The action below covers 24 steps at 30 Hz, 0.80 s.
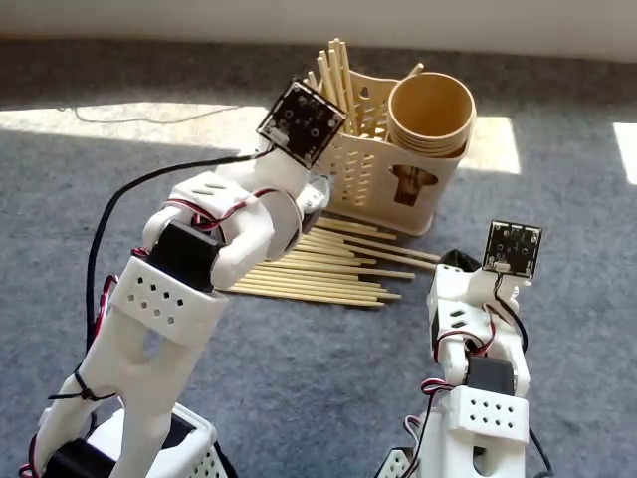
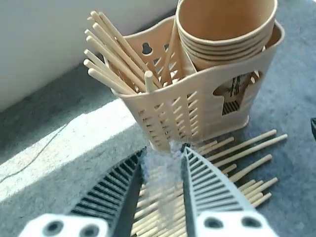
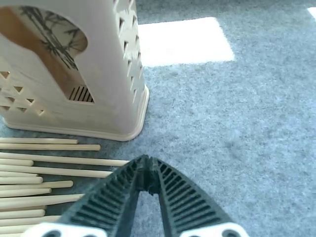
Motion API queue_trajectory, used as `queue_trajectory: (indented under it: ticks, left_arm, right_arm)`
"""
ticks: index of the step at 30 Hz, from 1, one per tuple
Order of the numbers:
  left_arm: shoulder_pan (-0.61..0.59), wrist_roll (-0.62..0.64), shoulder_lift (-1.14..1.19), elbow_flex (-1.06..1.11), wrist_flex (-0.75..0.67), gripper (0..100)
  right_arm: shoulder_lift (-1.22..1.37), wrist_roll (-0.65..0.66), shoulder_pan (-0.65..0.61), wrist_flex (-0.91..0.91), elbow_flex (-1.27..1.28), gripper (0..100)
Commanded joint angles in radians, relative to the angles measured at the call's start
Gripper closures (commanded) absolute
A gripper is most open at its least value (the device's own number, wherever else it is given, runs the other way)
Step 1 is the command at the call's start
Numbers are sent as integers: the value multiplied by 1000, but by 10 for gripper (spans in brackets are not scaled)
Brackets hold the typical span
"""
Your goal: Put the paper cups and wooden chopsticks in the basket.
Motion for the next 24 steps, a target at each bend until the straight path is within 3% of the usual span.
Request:
queue_trajectory:
  ticks: [1, 10, 24]
  left_arm:
    - [18, -69, -30, -48, 74, 878]
    - [128, -338, -30, 183, 80, 918]
    - [202, -454, -27, 414, 44, 874]
  right_arm:
    - [-25, 12, 16, -28, -13, 988]
    - [-25, 3, 94, -28, -13, 988]
    - [-27, 3, 122, -30, -25, 988]
